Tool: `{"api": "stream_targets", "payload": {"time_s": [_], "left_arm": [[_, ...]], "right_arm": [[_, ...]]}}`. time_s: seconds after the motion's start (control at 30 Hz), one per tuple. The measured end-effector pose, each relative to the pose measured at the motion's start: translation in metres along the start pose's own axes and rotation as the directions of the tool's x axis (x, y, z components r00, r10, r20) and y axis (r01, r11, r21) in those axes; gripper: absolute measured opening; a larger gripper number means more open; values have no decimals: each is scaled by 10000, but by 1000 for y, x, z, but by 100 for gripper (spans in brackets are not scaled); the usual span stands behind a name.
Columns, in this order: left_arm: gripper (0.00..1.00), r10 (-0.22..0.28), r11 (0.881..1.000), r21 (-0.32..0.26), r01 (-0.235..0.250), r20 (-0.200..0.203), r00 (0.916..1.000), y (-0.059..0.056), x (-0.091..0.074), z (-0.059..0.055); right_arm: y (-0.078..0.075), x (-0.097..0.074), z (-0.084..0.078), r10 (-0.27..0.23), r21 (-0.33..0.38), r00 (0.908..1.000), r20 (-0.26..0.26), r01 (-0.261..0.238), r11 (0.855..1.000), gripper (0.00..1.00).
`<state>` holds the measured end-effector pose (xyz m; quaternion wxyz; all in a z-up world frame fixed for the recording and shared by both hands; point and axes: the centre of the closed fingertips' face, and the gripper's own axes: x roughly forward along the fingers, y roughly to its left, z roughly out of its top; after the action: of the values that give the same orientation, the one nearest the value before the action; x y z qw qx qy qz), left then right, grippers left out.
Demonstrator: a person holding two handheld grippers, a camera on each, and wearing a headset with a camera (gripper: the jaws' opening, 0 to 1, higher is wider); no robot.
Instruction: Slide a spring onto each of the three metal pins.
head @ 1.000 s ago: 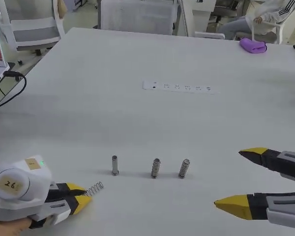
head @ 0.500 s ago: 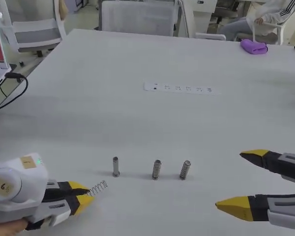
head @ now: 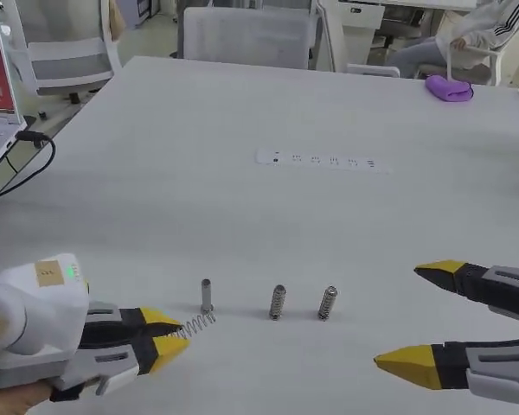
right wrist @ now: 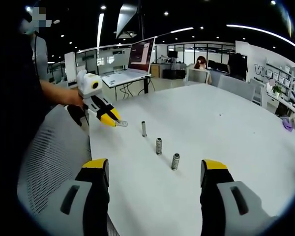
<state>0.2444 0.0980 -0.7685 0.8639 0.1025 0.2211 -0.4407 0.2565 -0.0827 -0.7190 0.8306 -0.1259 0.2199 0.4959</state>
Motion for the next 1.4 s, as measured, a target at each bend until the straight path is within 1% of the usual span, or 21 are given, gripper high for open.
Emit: {"api": "stream_targets", "payload": {"time_s": [0.1,0.2,0.37,0.47,0.5,0.7,0.93,1.1,1.23,1.4], "left_arm": [[3,-210,9997,162,207,159,9997,-5,2,8],[3,-491,9980,402,482,210,9986,-13,4,15],[3,-824,9944,697,800,318,9961,-22,8,25],[3,-979,9920,842,945,364,9945,-26,10,29],[3,-1071,9905,906,1033,390,9935,-28,10,31],[3,-1368,9840,1223,1298,511,9893,-39,10,40],[3,-1639,9767,1496,1538,574,9848,-49,11,46],[3,-1848,9709,1673,1715,669,9805,-57,12,50],[3,-2041,9657,1794,1879,761,9760,-64,12,54],[3,-2245,9593,1912,2076,712,9719,-71,13,55]], "right_arm": [[3,3,2,174,-66,9998,-13,-174,9998,74],[7,6,6,321,-180,9995,-24,-322,9993,73],[14,12,11,704,-358,9974,-154,-709,9968,68],[21,18,16,1004,-473,9947,-222,-1014,9937,62],[24,20,18,1145,-535,9931,-242,-1156,9918,60],[41,33,29,1754,-853,9840,-308,-1774,9804,56],[55,42,30,2220,-1054,9736,-530,-2266,9683,48],[65,46,31,2587,-1165,9637,-655,-2648,9572,42],[73,49,32,2895,-1122,9548,-668,-2955,9487,38],[79,52,32,3151,-1037,9468,-650,-3205,9415,36]]}}
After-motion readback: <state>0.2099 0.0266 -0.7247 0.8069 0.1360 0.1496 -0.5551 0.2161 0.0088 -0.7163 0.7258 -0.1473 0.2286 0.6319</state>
